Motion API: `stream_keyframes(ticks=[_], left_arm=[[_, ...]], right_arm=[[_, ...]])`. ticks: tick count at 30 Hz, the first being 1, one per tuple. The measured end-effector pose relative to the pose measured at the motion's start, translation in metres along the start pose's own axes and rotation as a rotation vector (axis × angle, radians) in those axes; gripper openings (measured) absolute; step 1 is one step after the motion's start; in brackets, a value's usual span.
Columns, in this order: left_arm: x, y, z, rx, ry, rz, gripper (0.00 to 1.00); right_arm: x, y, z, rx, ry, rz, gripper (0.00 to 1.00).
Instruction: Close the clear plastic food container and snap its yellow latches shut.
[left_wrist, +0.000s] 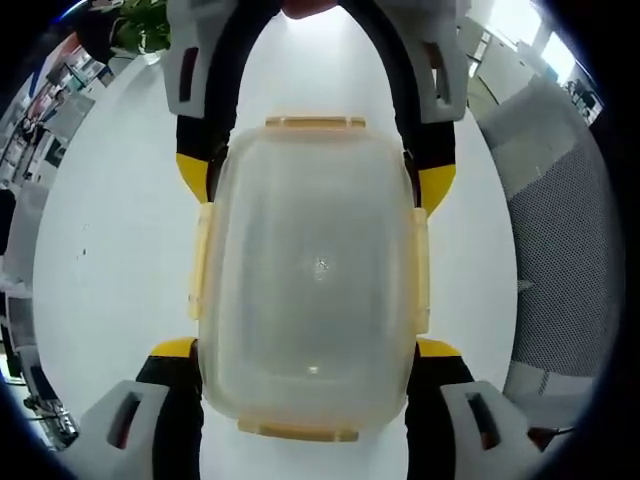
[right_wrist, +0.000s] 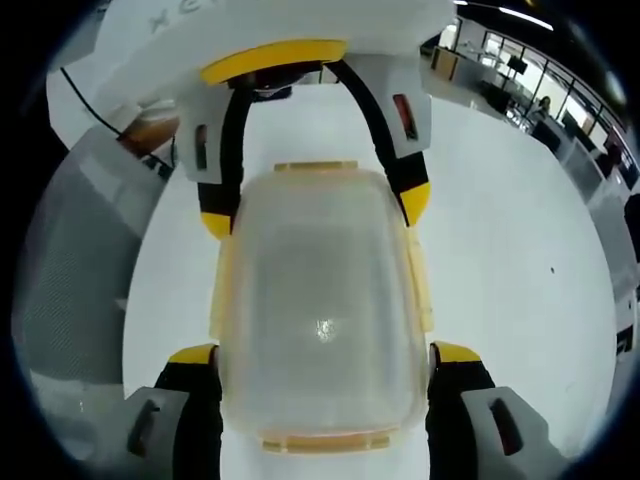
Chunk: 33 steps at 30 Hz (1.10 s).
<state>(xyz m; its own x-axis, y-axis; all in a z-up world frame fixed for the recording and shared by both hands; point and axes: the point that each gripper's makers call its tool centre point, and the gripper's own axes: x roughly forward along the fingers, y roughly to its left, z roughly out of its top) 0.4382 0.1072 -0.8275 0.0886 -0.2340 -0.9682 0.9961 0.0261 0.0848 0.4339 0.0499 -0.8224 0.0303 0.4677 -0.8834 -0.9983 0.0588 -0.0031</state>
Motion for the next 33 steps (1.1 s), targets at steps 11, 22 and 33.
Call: stream_keyframes(ticks=[11,22,33], left_arm=[[0.001,0.009,0.001,-0.002,-0.001,0.002,0.85],[0.002,0.014,0.001,0.0,-0.003,0.003,0.85],[0.002,0.017,0.002,-0.002,-0.002,0.002,0.85]], right_arm=[[0.0,-0.008,0.0,0.004,-0.001,-0.003,0.85],[0.001,-0.014,0.0,0.012,-0.009,-0.009,0.86],[0.001,-0.018,0.0,0.013,-0.003,-0.005,0.86]])
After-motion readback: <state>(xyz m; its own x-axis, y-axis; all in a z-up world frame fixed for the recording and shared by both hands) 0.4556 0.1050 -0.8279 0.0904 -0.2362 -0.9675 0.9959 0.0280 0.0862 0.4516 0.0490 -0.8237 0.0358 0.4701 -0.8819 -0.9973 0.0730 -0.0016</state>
